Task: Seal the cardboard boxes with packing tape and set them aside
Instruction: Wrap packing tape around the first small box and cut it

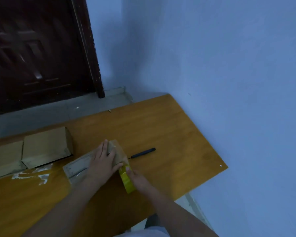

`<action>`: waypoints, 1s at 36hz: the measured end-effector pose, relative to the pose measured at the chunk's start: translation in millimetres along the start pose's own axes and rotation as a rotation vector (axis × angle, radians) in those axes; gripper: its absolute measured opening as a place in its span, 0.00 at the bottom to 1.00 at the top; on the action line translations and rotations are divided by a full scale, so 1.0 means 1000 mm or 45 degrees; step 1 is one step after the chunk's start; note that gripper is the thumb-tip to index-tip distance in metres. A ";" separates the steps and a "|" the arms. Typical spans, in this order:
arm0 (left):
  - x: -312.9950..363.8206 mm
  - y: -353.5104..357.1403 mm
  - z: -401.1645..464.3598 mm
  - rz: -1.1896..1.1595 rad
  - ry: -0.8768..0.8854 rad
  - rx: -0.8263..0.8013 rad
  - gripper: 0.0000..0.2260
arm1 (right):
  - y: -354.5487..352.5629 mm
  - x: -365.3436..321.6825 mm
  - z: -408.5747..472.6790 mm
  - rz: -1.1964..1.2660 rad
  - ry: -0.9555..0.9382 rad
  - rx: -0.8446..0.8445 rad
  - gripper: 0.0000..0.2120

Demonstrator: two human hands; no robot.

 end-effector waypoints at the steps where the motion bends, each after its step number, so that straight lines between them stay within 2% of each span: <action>1: -0.001 0.004 -0.001 -0.027 0.011 0.015 0.39 | 0.000 0.003 -0.001 0.034 -0.007 -0.022 0.29; 3: 0.001 0.005 -0.005 -0.037 0.023 0.039 0.40 | -0.002 0.015 0.006 0.100 -0.035 -0.044 0.18; 5: 0.002 0.006 -0.007 -0.037 0.030 0.032 0.41 | -0.001 0.018 0.007 0.156 -0.059 -0.038 0.13; 9: 0.004 0.008 -0.010 0.014 0.013 -0.004 0.42 | -0.003 0.027 0.014 0.125 -0.073 -0.003 0.14; 14: 0.009 0.009 -0.014 0.113 0.016 0.012 0.46 | -0.009 0.022 0.021 -0.137 -0.120 0.112 0.19; 18: 0.007 0.015 -0.012 0.068 -0.010 0.012 0.48 | -0.008 0.014 0.012 -0.213 -0.118 0.092 0.21; 24: 0.009 0.015 -0.008 0.079 -0.014 0.023 0.54 | -0.017 0.007 0.005 -0.014 -0.101 0.011 0.28; 26: 0.006 0.016 -0.008 0.065 -0.030 0.049 0.55 | -0.029 0.004 0.016 -0.006 -0.208 0.148 0.23; 28: 0.006 0.017 -0.007 0.067 -0.040 0.038 0.55 | -0.050 0.000 0.032 -0.267 -0.316 0.411 0.17; 30: 0.006 0.017 -0.007 0.065 -0.037 0.035 0.54 | -0.068 -0.005 0.048 -0.678 -0.370 0.587 0.20; 33: 0.004 0.018 -0.007 0.060 -0.027 0.076 0.54 | -0.075 -0.003 0.071 -1.198 -0.278 0.527 0.24; 36: 0.003 0.019 -0.008 0.048 -0.031 0.089 0.54 | -0.075 0.000 0.079 -1.555 -0.335 0.481 0.21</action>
Point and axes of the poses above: each hand's wrist, its own z-axis towards the middle knuckle, its own y-axis out of the palm, x = y × z, the point moved 6 cm from there along z, towards the middle knuckle
